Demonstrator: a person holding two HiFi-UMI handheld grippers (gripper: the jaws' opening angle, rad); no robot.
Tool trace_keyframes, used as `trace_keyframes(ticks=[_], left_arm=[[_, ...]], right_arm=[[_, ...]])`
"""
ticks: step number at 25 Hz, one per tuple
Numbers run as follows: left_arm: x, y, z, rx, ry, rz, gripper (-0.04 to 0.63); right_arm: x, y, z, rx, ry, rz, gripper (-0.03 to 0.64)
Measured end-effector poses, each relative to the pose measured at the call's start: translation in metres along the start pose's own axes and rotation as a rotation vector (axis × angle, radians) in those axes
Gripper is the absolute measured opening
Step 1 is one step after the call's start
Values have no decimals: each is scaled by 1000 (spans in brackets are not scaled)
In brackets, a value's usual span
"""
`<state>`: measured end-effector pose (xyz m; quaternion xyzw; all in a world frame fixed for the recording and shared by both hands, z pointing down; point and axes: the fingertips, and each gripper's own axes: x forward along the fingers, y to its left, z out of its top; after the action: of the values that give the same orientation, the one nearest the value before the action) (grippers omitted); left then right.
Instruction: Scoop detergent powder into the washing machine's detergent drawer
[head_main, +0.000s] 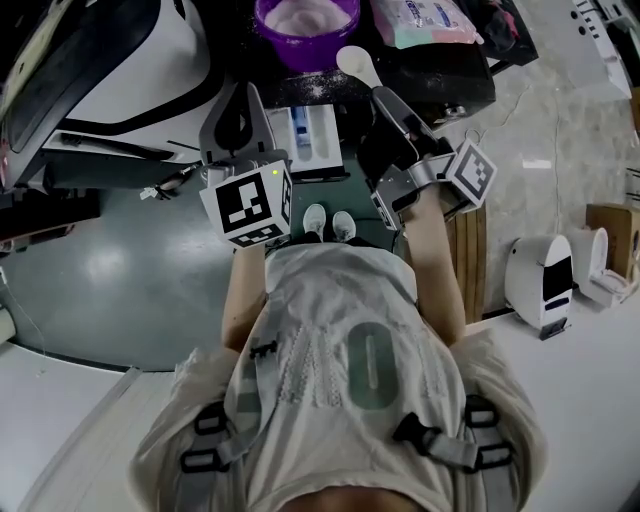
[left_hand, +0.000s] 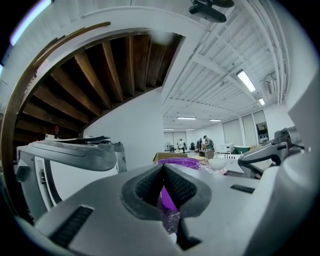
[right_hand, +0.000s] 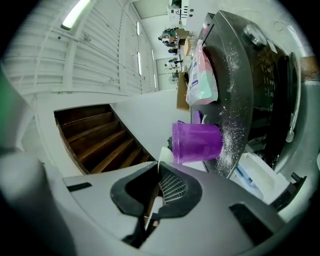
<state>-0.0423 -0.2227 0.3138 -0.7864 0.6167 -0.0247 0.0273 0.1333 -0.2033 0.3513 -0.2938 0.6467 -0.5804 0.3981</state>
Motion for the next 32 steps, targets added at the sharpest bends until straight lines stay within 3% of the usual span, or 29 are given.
trace_keyframes(ticks=[7, 15, 32], left_arm=[[-6, 16, 4, 0, -6, 43, 20], [-18, 33, -5, -7, 15, 85, 20], [-47, 80, -43, -36, 85, 207, 20]], right_arm=[[3, 4, -13, -7, 44, 9, 9], [20, -10, -49, -87, 175, -22, 9], [34, -114, -111, -382, 462, -296, 9]])
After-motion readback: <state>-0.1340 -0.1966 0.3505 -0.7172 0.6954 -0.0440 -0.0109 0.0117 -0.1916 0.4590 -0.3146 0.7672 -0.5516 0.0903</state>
